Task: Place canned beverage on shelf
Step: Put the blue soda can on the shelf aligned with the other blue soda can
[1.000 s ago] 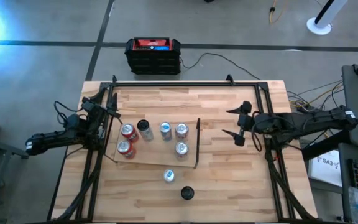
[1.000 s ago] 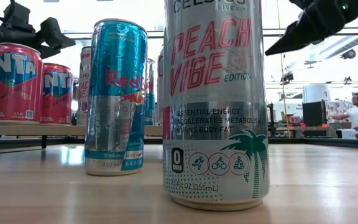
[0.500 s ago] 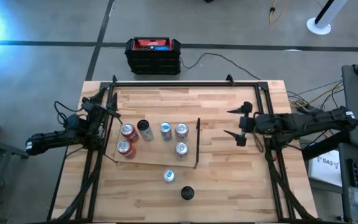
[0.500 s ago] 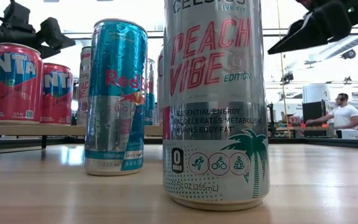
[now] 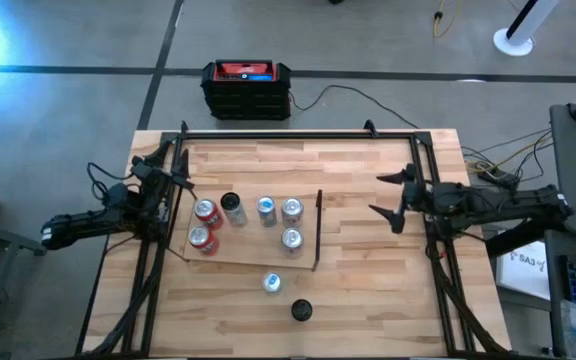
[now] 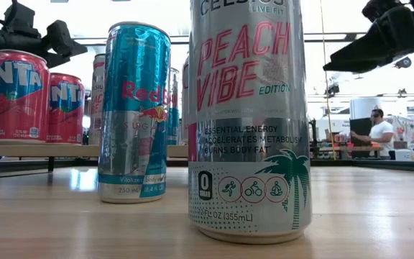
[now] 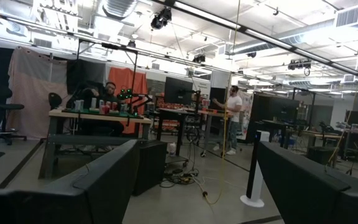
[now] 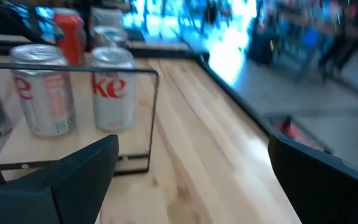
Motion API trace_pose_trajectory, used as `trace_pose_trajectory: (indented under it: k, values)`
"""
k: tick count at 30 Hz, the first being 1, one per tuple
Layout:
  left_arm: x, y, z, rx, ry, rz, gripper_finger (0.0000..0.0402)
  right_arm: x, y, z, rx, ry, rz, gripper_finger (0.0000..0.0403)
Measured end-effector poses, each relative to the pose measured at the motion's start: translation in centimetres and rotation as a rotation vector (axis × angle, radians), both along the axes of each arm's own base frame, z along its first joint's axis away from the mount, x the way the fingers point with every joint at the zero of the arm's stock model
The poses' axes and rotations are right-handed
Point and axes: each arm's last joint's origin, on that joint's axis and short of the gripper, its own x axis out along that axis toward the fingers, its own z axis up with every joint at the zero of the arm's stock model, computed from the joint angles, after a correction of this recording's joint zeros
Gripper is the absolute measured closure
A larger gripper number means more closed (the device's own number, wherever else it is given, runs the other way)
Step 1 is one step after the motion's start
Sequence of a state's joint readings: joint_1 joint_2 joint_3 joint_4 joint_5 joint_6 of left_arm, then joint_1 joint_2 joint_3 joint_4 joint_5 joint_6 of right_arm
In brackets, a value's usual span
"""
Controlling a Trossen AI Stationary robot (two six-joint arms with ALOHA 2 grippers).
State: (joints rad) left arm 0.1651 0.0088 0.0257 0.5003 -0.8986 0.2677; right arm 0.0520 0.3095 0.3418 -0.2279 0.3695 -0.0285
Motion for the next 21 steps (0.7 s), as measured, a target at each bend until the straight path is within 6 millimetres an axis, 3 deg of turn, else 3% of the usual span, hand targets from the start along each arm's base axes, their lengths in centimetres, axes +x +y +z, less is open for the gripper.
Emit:
trace_pose_trajectory:
  k: [5, 10, 21]
  values:
    - [0.0, 0.0, 0.0, 0.000, 0.000, 0.000, 0.0091, -0.5, -0.1, -1.2, -0.130, -0.106, 0.058, 0.0005]
    - [0.0, 0.0, 0.0, 0.000, 0.000, 0.000, 0.0091, -1.0, -0.1, -2.2, -0.077, -0.183, 0.063, 0.0005]
    - [0.0, 0.0, 0.0, 0.000, 0.000, 0.000, 0.0091, -1.4, 0.0, -4.0, -0.132, -0.197, 0.119, 0.0005]
